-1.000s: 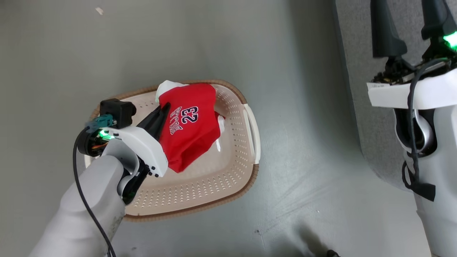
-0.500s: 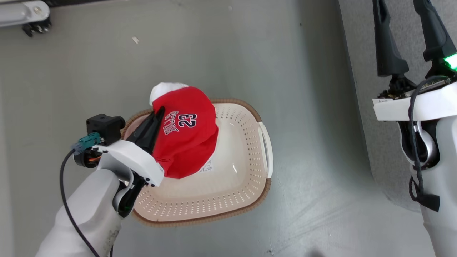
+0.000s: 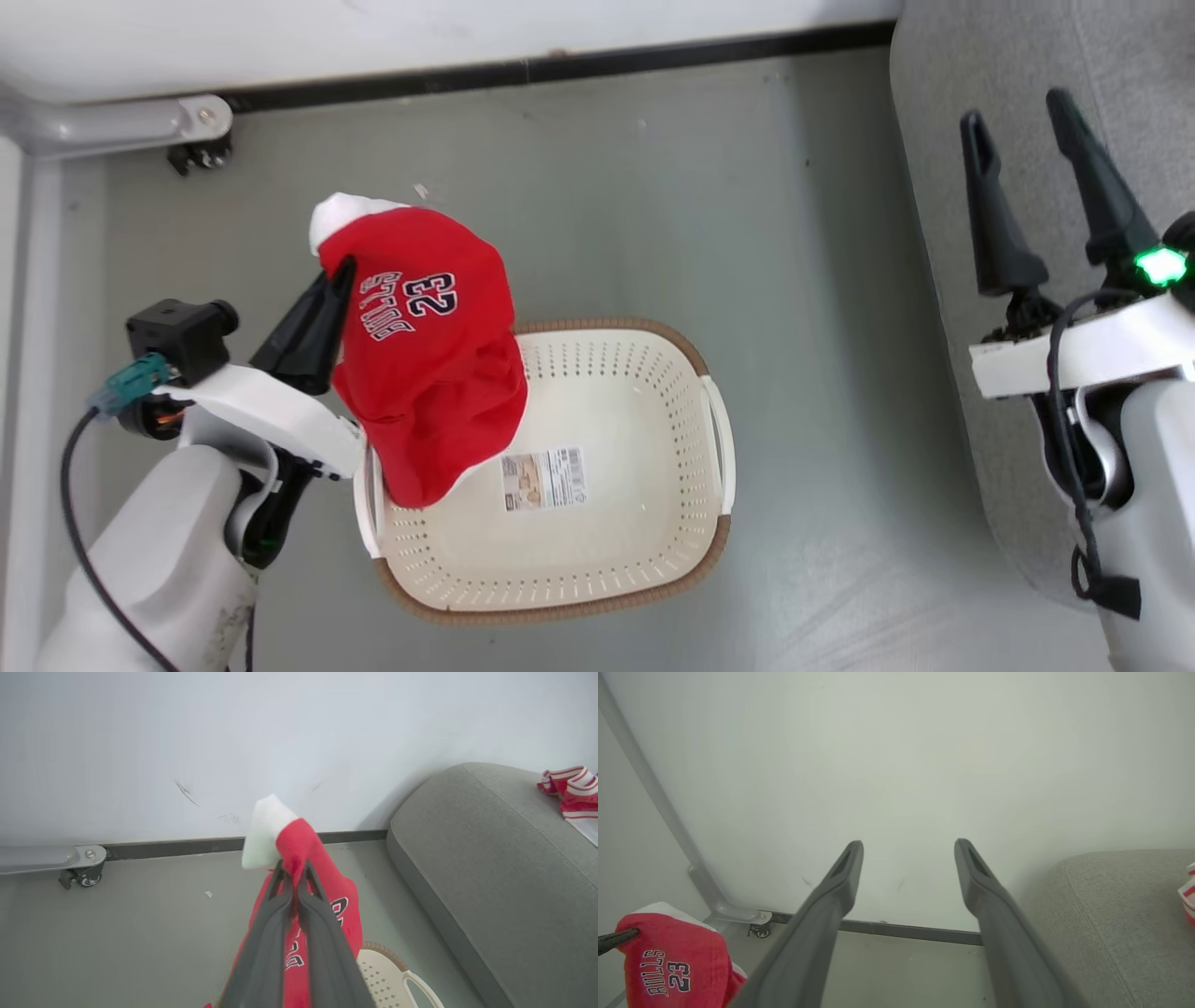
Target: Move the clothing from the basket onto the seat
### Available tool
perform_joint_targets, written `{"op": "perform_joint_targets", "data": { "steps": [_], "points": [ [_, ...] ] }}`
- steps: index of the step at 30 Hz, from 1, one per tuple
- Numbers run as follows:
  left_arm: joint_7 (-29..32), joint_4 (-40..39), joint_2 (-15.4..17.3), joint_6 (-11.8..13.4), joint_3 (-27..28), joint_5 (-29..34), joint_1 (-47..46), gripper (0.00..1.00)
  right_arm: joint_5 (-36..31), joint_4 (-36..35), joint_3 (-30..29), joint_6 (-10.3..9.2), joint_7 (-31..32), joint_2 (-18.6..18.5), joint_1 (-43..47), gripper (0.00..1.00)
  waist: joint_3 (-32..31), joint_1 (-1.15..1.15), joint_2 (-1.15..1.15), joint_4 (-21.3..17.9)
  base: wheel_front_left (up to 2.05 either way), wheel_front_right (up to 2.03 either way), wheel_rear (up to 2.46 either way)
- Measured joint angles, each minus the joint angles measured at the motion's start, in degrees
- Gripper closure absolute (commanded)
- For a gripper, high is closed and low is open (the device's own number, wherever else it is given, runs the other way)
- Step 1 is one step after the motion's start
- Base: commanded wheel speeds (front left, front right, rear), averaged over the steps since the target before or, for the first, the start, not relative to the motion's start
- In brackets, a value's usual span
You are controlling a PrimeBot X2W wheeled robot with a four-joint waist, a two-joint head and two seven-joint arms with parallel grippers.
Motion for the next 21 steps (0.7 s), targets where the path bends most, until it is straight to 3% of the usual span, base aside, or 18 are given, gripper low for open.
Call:
{"op": "perform_joint_targets", "data": {
  "steps": [21],
  "points": [
    [-0.07, -11.23, 4.04, 3.13, 8.01, 4.19, 5.99, 1.0, 0.62, 2.71, 1.47, 0.0, 0.0, 0.03, 9.94, 0.0, -11.46, 0.0, 0.0, 2.1, 0.0, 0.0, 0.0]
  ]
}}
